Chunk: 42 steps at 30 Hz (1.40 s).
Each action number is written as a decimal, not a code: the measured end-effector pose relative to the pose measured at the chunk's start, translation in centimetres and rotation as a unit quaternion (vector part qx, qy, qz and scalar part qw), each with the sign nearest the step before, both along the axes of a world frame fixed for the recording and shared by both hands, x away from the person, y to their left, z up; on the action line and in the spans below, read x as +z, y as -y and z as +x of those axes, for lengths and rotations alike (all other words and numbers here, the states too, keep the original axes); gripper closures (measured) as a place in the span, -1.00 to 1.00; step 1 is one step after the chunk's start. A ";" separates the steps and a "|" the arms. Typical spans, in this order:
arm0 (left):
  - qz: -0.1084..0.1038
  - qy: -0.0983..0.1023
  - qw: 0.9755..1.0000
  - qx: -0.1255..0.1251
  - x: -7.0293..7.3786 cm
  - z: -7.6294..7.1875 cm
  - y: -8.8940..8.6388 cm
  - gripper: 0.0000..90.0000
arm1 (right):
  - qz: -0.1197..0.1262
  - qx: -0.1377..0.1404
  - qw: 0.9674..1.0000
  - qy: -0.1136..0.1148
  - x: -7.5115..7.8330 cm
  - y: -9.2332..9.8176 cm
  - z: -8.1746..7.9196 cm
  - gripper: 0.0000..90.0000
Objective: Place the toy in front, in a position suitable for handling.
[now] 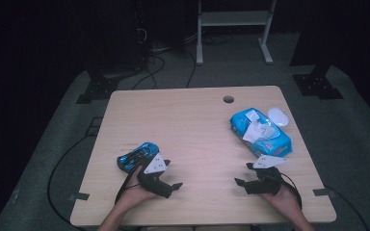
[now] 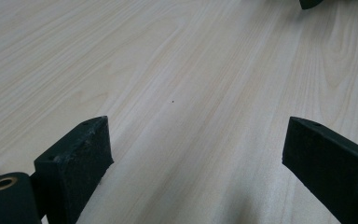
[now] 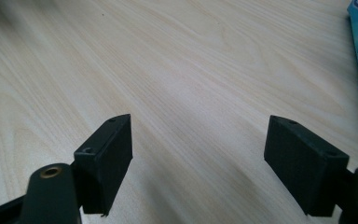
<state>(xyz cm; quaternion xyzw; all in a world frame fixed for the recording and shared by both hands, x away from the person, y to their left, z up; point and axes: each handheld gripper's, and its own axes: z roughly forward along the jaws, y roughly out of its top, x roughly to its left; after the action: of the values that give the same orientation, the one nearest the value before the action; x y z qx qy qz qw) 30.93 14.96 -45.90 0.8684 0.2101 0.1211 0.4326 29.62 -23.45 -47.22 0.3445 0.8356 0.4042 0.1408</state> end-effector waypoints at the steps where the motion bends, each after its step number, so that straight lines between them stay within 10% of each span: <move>1: 0.001 -0.001 1.000 0.002 0.0 0.1 0.0 -0.83 | 0.000 0.000 1.000 0.001 0.0 0.0 0.0 -0.50; 24: 0.005 0.017 0.999 0.030 1.9 1.3 -3.3 -0.83 | -0.001 0.003 1.000 -0.003 0.0 -0.2 0.0 -0.54; 42: 0.088 0.015 0.994 0.063 3.7 4.8 -9.2 -0.83 | -0.001 0.001 1.000 -0.003 0.3 -0.5 0.0 -0.54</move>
<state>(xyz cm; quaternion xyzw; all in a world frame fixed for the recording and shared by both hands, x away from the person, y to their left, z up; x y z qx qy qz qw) 35.73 24.20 -42.24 0.8860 0.2464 0.1790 0.3495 29.58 -22.92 -46.95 0.3445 0.8368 0.4023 0.1385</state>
